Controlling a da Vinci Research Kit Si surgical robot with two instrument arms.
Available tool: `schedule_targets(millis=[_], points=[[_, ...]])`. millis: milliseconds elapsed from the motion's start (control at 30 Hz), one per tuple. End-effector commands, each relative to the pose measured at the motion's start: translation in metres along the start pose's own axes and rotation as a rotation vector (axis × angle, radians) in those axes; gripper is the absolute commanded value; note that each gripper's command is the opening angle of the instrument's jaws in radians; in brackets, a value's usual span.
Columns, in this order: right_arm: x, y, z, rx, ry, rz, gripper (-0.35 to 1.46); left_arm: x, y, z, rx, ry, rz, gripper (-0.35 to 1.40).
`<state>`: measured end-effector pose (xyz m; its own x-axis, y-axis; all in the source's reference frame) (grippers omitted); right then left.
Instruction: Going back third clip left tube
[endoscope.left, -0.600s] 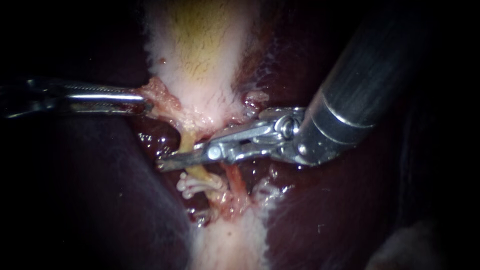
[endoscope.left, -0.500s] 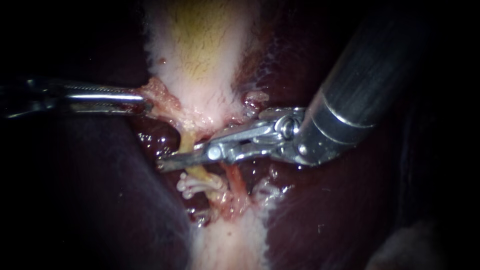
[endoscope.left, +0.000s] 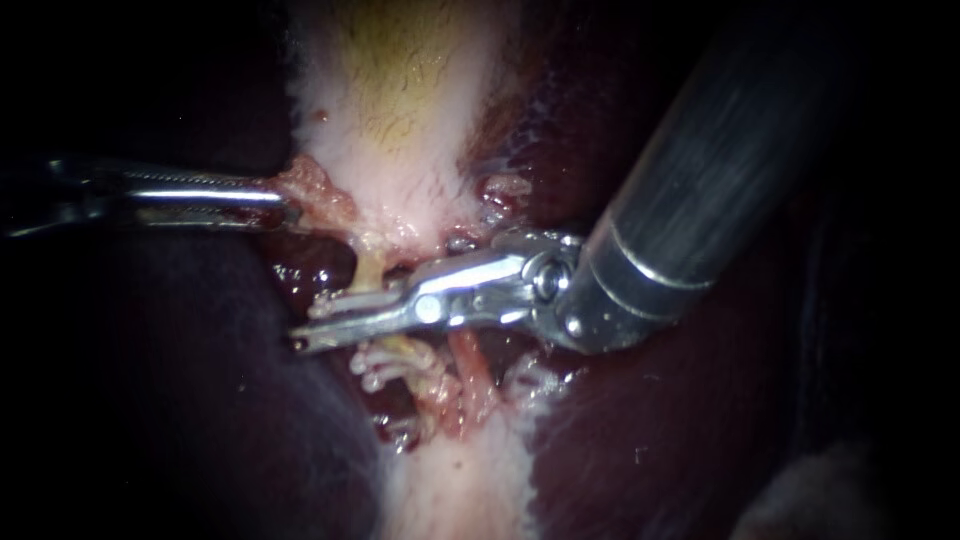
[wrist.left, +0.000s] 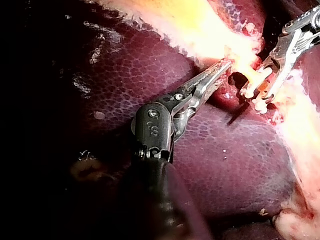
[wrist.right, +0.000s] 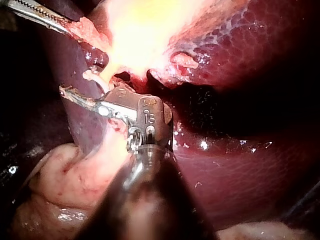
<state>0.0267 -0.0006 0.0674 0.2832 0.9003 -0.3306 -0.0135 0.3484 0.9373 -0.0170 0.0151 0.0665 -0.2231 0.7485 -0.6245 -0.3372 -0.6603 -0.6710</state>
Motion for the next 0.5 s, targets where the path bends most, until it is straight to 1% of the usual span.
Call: schedule_targets(millis=[33, 167, 267, 400, 500], points=[[-0.0001, 0.0004, -0.0002, -0.004, 0.001, -0.024, 0.47, 0.0000, 0.0000, 0.0000, 0.000, 0.000, 0.000, -0.35], [0.0000, 0.0020, -0.0007, -0.035, 0.024, -0.096, 0.48, -0.0001, 0.0000, 0.0000, 0.000, 0.000, 0.000, -0.35], [0.0003, 0.0033, -0.0013, -0.077, 0.040, -0.143, 0.49, -0.0001, 0.0000, 0.0000, 0.000, 0.000, 0.001, -0.35], [0.0004, 0.0044, -0.0024, -0.098, 0.027, -0.205, 0.50, -0.0001, 0.0000, 0.0000, 0.000, 0.000, 0.001, -0.35], [0.0002, 0.0047, -0.0029, -0.117, 0.001, -0.276, 0.50, -0.0001, 0.0000, 0.0000, 0.000, 0.000, 0.001, -0.35]])
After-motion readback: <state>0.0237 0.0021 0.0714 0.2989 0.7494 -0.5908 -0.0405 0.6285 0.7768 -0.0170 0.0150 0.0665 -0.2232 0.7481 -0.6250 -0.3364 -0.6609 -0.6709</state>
